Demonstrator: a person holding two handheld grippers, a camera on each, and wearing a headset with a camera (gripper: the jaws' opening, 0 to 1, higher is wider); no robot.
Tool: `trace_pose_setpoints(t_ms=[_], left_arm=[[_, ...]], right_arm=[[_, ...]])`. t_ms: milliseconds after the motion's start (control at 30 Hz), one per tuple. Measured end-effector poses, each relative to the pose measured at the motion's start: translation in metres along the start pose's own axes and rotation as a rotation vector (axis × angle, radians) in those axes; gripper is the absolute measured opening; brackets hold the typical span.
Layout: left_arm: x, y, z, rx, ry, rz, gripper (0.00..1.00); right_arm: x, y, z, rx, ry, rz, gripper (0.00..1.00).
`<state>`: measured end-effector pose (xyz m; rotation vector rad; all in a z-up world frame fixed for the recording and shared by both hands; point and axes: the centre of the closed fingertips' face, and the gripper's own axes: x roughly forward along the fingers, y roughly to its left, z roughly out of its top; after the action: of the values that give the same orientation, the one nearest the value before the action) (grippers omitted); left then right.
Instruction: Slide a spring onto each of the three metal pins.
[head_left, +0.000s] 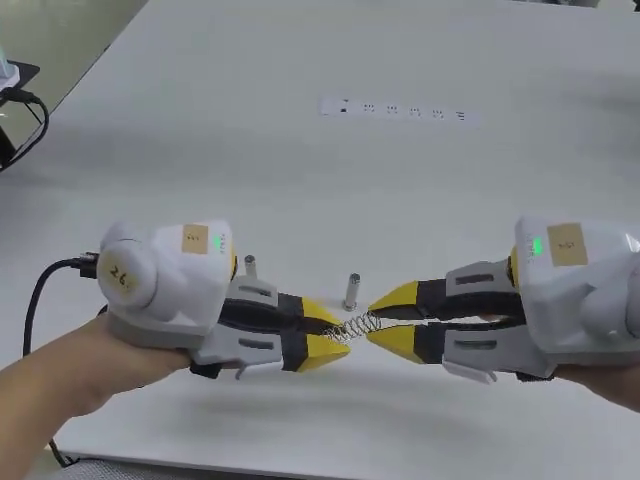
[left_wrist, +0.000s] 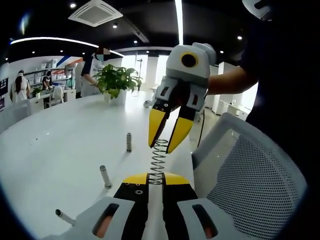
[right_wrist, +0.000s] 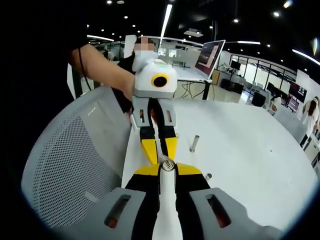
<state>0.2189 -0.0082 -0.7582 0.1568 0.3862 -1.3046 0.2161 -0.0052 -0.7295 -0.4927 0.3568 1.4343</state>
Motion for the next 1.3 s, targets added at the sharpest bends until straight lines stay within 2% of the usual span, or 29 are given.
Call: trace_pose_setpoints(t_ms=[100,367,433,667,767,1033,1300], left_arm=[[0.001,0.000,-0.001,0.016,0.012,0.004,0.01],[0.006,-0.004,0.004,0.025,-0.002,-0.007,0.01],[0.008,-0.005,0.005,0.028,-0.002,-0.010,0.01],[0.008,-0.005,0.002,0.032,0.005,-0.010,0.01],[0.006,-0.004,0.003,0.025,-0.002,-0.004,0.01],[0.006,-0.002,0.007,0.013,-0.024,0.005,0.01],[0.005,0.000,0.007,-0.011,-0.030,0.021,0.02]], right_arm=[[0.002,0.001,0.003,-0.020,-0.002,0.002,0.08],[0.006,0.004,0.021,-0.014,-0.063,0.009,0.08],[0.007,0.005,0.023,-0.027,-0.063,0.009,0.08],[0.009,0.008,0.022,-0.026,-0.068,0.005,0.07],[0.009,0.007,0.022,-0.017,-0.079,0.000,0.07],[0.007,0.005,0.026,-0.052,-0.080,-0.010,0.07],[0.006,0.003,0.026,-0.055,-0.078,-0.018,0.07]])
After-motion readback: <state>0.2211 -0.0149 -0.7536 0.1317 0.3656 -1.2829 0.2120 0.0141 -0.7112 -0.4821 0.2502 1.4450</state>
